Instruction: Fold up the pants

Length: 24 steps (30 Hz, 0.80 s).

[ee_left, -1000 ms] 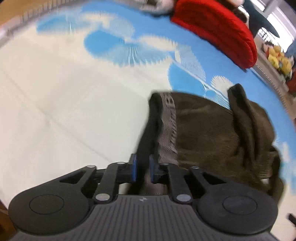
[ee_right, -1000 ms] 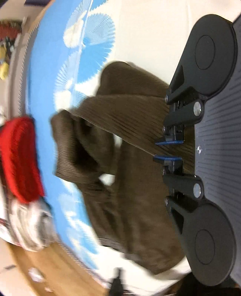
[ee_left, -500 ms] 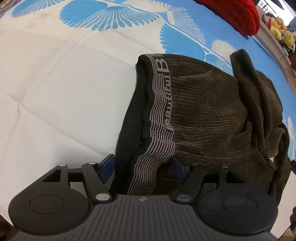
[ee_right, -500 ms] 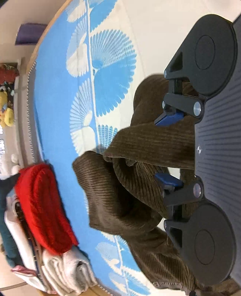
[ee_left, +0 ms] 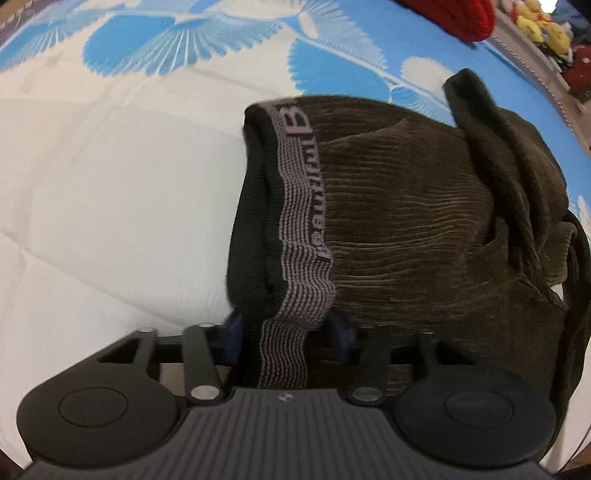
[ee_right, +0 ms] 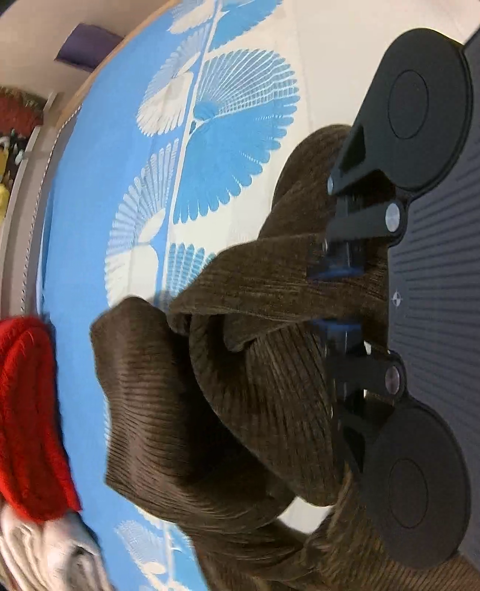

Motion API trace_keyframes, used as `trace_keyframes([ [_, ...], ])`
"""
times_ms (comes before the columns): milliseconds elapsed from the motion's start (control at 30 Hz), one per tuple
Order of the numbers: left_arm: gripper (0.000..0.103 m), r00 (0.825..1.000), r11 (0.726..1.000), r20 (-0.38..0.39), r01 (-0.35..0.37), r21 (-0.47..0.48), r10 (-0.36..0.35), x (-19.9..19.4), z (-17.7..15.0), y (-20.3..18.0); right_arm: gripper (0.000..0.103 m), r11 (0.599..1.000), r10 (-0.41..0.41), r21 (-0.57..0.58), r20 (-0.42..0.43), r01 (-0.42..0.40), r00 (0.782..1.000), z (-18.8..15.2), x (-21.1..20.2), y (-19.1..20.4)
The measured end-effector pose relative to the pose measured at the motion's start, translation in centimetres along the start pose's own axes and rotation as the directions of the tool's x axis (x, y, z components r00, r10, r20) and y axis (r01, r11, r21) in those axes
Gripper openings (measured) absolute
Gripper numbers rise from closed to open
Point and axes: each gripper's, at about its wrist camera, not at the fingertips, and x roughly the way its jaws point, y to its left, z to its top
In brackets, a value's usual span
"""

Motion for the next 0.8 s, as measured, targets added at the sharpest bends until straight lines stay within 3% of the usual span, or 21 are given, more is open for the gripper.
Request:
trace_keyframes([
  [100,0.029,0.999,0.999,0.051,0.007,0.037,-0.009,-1.2,-0.5,-0.4,0.011,0.999,-0.016,0.051,0.056,0.013,0.998,0.2,-2.2,-1.7],
  [200,0.014,0.989,0.999,0.146,0.019,0.031,-0.023,-3.1,-0.9,0.0,0.011,0.986,0.020,0.163,0.114,-0.039,0.993,0.0,-5.4,-5.3],
  [233,0.009,0.983,0.999,0.185,-0.006,0.038,-0.001,-3.7,-1.2,0.0,0.010,0.980,0.040,0.189,0.117,-0.062,0.992,-0.4,-6.3,-6.6],
  [300,0.009,0.970,0.999,0.243,-0.017,0.037,0.007,-5.0,-1.6,0.5,0.010,0.972,0.102,0.200,0.096,-0.120,0.990,-1.5,-7.8,-8.2],
  [433,0.010,0.968,0.999,0.248,-0.031,0.010,0.028,-5.7,-2.2,1.4,0.011,0.964,0.256,0.080,-0.054,-0.252,0.965,-4.7,-9.2,-9.1],
  [500,0.011,0.980,0.999,0.196,-0.040,-0.018,0.043,-5.0,-2.4,1.6,0.010,0.972,0.227,-0.036,-0.130,-0.233,0.965,-6.8,-9.8,-8.2],
  [567,0.013,0.984,0.997,0.161,-0.069,-0.032,0.073,-4.5,-2.5,1.5,0.011,0.976,0.184,-0.091,-0.151,-0.199,0.971,-7.9,-10.2,-8.1],
  [667,0.014,0.979,0.994,0.170,-0.106,-0.038,0.111,-4.9,-2.6,1.2,0.011,0.983,0.170,-0.055,-0.083,-0.174,0.982,-7.8,-11.8,-9.1],
  [800,0.015,0.963,0.992,0.241,-0.102,-0.075,0.117,-6.3,-2.6,1.0,0.012,0.990,0.129,0.043,0.118,-0.135,0.985,-6.3,-14.8,-10.5],
])
